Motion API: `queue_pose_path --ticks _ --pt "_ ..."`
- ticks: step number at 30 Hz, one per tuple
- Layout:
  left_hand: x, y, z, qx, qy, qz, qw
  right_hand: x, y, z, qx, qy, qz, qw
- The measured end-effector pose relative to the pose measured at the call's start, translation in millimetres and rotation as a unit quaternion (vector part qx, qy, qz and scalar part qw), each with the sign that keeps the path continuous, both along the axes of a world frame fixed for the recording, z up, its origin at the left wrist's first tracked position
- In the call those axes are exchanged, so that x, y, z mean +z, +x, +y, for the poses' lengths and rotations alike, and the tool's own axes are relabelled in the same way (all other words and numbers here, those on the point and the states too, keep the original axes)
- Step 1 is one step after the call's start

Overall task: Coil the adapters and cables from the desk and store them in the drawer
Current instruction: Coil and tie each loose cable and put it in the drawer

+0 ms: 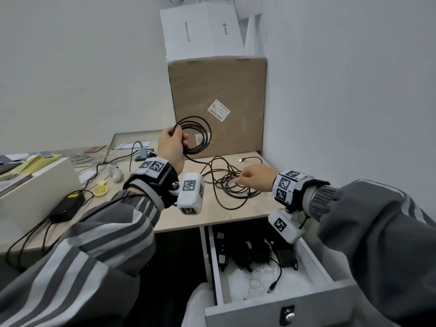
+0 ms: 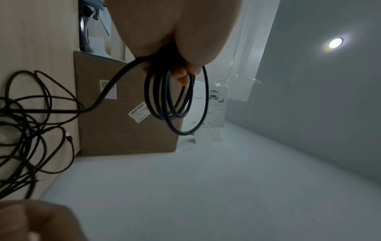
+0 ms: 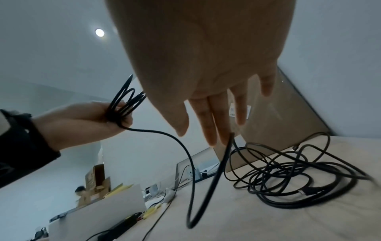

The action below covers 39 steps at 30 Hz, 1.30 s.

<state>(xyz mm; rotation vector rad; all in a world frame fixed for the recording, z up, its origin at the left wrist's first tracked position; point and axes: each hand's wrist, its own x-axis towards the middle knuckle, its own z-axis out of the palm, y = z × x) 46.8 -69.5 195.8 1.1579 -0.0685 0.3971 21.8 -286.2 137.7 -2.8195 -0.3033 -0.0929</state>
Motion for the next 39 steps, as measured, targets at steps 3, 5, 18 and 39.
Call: queue_pose_path --ticks 3,5,18,39 --pt "-2 -20 -22 -0.032 0.026 -0.013 0.999 5 -19 2 -0.006 0.049 -0.084 0.995" --pt "-2 -33 -38 -0.053 0.036 -0.022 0.998 14 -34 8 0.026 0.103 -0.086 0.991" --pt "2 -62 -49 -0.062 0.092 -0.055 0.992 9 -51 5 0.08 0.238 -0.025 0.968" --pt "-7 -76 -42 -0.252 0.426 -0.024 0.868 38 -61 -8 0.168 0.164 0.027 0.972"
